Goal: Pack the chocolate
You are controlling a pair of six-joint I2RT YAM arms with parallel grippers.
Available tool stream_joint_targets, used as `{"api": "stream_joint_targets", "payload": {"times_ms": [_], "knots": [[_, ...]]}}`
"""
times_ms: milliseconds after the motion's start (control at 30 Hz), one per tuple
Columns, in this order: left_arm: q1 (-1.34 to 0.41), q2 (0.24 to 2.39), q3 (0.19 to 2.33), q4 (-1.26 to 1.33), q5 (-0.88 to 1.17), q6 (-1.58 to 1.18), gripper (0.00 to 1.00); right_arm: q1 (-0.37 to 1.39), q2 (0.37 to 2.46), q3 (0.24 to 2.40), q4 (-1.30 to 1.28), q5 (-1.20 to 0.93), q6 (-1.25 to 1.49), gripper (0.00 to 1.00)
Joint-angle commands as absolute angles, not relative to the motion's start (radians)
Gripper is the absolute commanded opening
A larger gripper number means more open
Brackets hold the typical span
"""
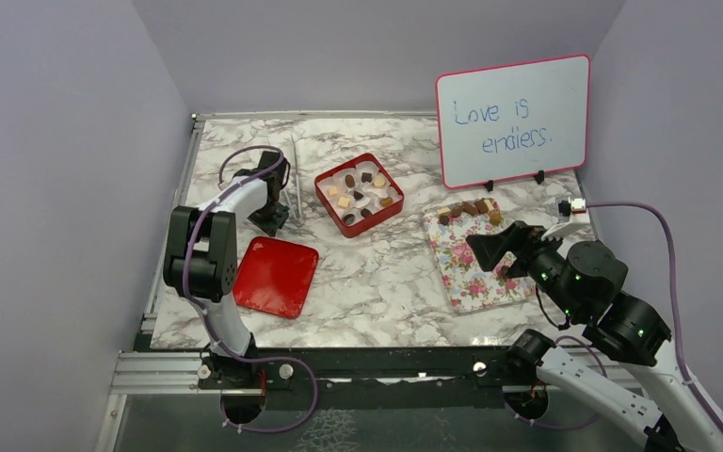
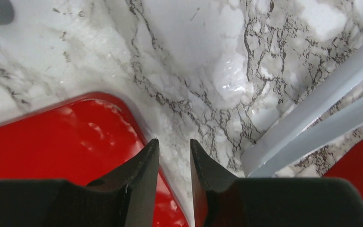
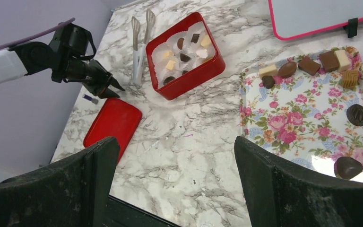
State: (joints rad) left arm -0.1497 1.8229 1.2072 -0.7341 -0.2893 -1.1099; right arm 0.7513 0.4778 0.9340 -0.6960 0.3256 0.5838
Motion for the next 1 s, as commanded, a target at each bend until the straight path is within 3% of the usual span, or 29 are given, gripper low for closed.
{"api": "stream_joint_targets", "payload": {"times_ms": [0,233,733,967], "knots": [[-0.144,1.693,1.18,-0.787,-0.338,-1.191,0.33,0.747,0.473,0.92,-0.67,0.308,0.595,0.97],[-0.144,1.628,1.095,-0.798,-0.36,-1.248,0.34,0.747,0.474,0.912,-0.664,0.292,0.602,0.97],[-0.143,1.782,1.113,-0.764,-0.36,-1.227,0.32,0.747,0.463,0.918,-0.679,0.29,0.618,0.97],[-0.141,1.761,1.118,-0.761,-0.332,-1.203,0.08,0.747,0.482,0.911,-0.656,0.285,0.612,0.97]]}}
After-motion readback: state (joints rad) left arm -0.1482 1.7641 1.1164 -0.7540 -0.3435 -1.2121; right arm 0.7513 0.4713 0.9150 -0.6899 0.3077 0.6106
